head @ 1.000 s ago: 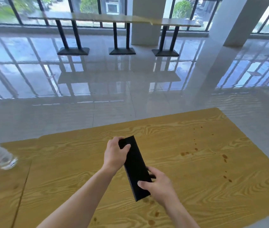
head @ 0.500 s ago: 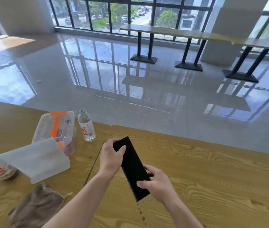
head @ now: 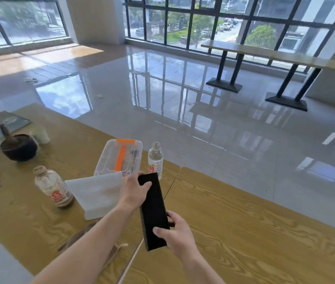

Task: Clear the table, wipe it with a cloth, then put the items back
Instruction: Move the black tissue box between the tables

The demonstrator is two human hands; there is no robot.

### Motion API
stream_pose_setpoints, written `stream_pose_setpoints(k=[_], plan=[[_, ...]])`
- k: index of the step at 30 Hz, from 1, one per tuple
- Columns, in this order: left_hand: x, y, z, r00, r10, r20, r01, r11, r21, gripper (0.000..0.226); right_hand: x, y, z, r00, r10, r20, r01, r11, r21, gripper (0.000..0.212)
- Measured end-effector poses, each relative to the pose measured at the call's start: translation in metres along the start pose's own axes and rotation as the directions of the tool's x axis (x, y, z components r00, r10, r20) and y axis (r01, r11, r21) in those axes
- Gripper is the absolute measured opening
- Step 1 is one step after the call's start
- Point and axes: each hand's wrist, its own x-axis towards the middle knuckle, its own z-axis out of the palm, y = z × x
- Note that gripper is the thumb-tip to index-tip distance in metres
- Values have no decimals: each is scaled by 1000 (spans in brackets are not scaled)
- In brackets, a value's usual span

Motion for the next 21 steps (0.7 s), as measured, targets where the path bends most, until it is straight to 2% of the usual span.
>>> stream_pose_setpoints(k=[7,16,21], plan=[[33,-12,7,996,-19,90,-5,966,259,44,31,4,51,988,151,10,-148,950,275,49],[40,-34,21,986,-22,167,-35,943,331,57,50,13,79,982,189,-5,-176,926,335,43],[35,-43,30,983,-3,181,-69,920,387,61,59,9,80,967,245,66,-250,876,412,62]])
